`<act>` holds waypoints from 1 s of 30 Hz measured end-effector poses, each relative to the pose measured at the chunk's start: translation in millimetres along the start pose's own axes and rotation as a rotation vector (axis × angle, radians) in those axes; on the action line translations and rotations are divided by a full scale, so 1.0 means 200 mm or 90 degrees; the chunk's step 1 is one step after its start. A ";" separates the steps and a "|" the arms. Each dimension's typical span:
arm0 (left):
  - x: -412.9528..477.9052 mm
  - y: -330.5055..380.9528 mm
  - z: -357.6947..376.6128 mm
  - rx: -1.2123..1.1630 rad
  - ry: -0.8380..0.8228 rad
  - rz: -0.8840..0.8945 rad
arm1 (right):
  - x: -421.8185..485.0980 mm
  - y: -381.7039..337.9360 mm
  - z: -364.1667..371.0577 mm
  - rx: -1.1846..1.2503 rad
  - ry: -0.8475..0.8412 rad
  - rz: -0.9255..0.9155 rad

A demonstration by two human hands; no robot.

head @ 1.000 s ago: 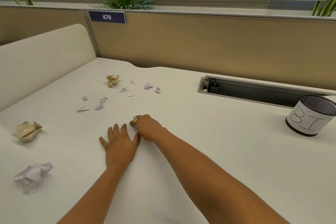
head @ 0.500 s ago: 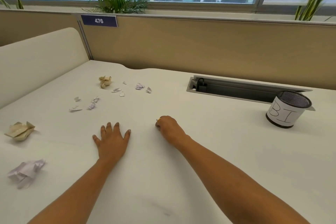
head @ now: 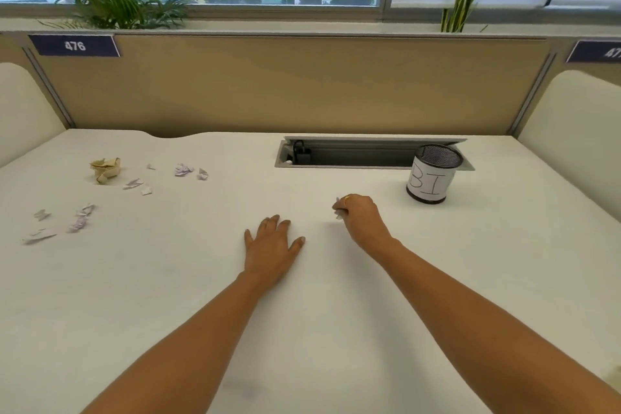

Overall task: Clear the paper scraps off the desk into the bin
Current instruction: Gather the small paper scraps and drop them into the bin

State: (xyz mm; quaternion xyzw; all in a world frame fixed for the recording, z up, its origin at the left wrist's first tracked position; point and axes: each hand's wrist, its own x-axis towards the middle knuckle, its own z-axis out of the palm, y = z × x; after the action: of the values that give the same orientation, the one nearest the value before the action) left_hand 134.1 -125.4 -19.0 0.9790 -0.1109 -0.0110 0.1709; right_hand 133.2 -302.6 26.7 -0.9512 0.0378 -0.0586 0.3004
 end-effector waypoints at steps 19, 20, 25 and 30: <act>0.10 0.24 0.18 -0.001 0.041 0.055 | 0.27 0.40 -0.55 0.029 0.288 0.106; 0.10 0.24 0.17 -0.001 0.041 0.054 | 0.28 0.40 -0.55 0.043 0.301 0.112; 0.10 0.24 0.17 0.001 0.042 0.050 | 0.34 0.45 -0.60 0.062 0.324 0.192; 0.10 0.25 0.17 0.003 0.044 0.048 | 0.35 0.48 -0.59 -0.069 0.291 0.177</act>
State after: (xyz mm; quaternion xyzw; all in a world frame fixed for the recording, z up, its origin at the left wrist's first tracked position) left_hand 141.7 -186.1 -33.7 0.9742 -0.1416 0.0298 0.1730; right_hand 182.2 -455.0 74.2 -0.9137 0.2380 -0.2277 0.2381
